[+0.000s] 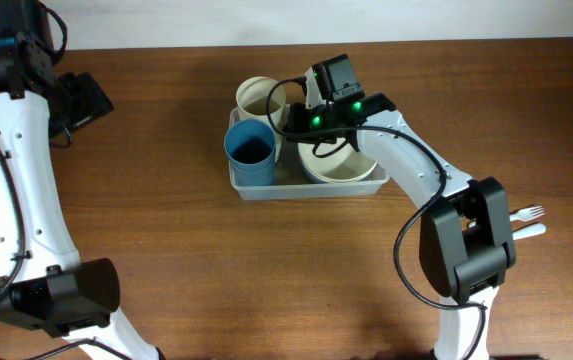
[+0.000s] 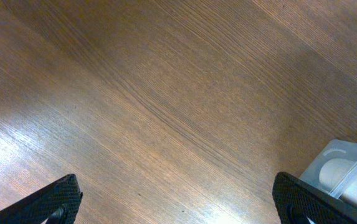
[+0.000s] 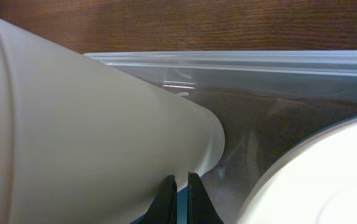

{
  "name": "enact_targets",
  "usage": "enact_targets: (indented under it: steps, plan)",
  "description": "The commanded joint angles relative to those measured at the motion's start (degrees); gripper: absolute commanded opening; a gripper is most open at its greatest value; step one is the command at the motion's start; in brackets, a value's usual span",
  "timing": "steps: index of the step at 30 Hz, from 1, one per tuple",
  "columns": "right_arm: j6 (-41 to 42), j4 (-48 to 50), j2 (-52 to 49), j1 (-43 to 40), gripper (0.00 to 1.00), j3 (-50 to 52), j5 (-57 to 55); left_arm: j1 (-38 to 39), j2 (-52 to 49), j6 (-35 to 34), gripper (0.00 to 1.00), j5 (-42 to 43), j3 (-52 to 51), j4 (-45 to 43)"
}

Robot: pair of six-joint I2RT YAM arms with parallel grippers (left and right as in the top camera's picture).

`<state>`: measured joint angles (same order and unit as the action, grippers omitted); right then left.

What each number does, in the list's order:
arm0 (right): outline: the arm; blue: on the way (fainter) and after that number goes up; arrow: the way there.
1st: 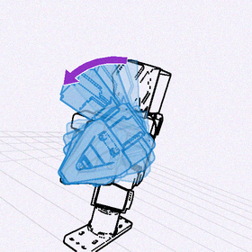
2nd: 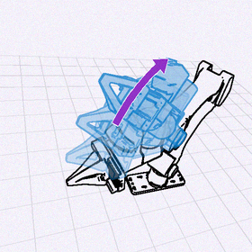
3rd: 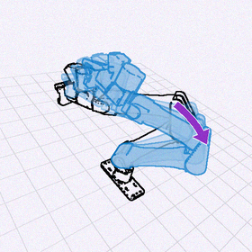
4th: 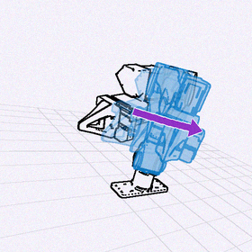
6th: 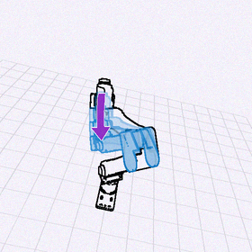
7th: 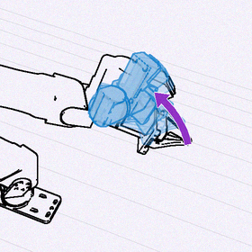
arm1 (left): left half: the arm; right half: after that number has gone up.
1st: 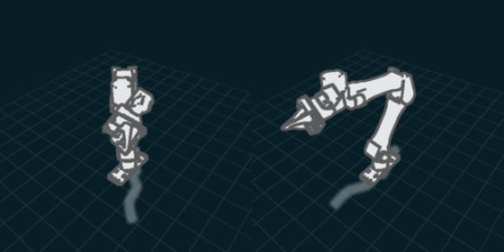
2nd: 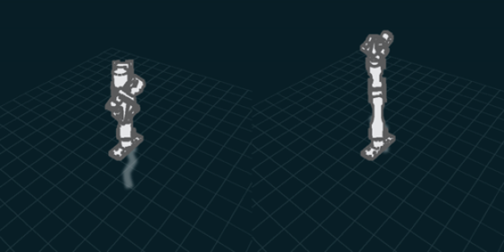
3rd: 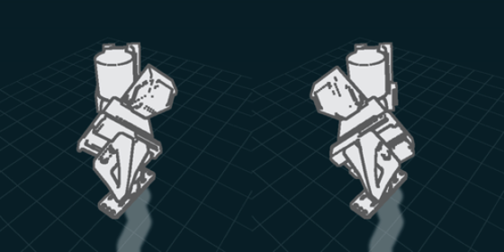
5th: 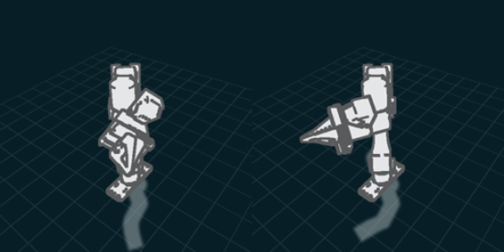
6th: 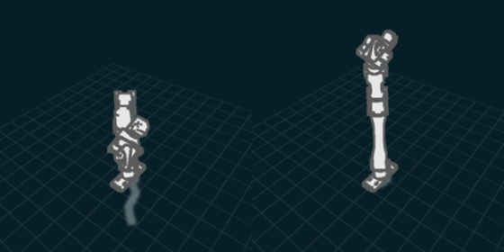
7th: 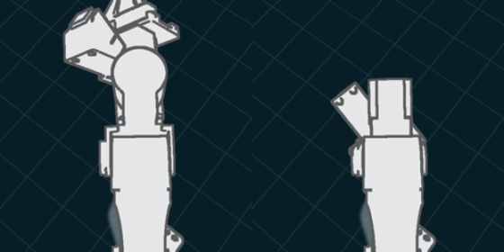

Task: Pack container

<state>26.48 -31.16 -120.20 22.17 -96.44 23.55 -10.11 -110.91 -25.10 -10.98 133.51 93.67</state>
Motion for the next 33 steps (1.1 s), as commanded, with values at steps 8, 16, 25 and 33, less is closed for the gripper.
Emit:
enact_targets:
  steps: [8, 16, 25, 33]
  plan:
    - [-3.5, 0.9, -0.2, 0.3, 0.04, -1.0, 2.8, -0.2, 0.2, 0.5, 1.0, -0.4, 0.5, 0.0]
    - [-3.1, 0.5, -0.2, 0.3, 0.04, -1.0, 0.6, -0.2, 0.2, 0.5, 1.0, -0.4, 0.5, 0.0]
    - [-3.1, -1.0, -1.4, 0.3, 0.04, -1.0, -3.4, -0.2, 0.2, 0.5, 1.0, -0.4, 0.5, 0.0]
    - [-3.1, -0.9, -3.4, 0.3, 0.04, -1.0, -3.3, -0.2, 0.2, 0.5, 1.0, -0.4, 0.5, 0.0]
